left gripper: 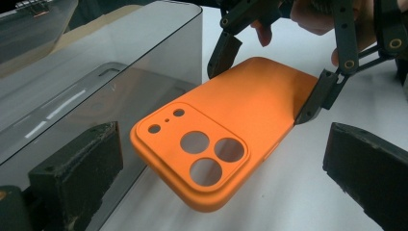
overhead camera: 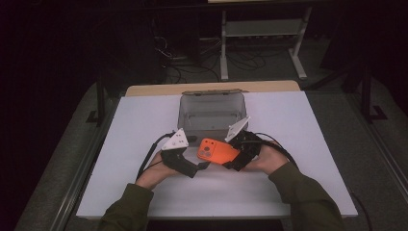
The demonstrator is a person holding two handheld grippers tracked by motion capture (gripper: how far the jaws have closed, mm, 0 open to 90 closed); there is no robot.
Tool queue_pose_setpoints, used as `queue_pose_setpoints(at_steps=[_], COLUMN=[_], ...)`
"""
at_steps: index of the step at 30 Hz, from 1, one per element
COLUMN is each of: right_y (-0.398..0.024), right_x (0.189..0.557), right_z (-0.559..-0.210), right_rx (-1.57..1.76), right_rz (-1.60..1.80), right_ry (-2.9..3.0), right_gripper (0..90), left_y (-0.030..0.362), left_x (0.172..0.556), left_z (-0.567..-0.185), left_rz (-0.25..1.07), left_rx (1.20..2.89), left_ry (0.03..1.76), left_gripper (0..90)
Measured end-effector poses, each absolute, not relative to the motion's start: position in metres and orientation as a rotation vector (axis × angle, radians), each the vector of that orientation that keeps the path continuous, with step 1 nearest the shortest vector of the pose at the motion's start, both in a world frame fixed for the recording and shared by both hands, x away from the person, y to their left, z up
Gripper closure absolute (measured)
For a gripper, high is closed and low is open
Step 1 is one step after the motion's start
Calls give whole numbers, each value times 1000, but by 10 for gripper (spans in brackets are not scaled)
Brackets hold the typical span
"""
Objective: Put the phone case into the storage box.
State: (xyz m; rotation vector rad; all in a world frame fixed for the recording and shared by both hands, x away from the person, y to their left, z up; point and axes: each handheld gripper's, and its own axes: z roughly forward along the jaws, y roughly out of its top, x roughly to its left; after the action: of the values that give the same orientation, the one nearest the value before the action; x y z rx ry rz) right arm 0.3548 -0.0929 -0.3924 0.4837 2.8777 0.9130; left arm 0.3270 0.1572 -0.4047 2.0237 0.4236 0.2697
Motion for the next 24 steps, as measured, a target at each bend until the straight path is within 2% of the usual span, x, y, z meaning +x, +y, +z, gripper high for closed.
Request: queue_pose_setpoints(at_steps=[24], right_y=[-94], right_x=[355], right_z=[-393], right_rx=[480], right_rz=[910], right_ry=[2877], right_gripper=[157], left_y=[161], left_x=[325], left_z=[-404], left_rz=[368], left_rx=[2044], left_ry=[358], left_gripper=[0])
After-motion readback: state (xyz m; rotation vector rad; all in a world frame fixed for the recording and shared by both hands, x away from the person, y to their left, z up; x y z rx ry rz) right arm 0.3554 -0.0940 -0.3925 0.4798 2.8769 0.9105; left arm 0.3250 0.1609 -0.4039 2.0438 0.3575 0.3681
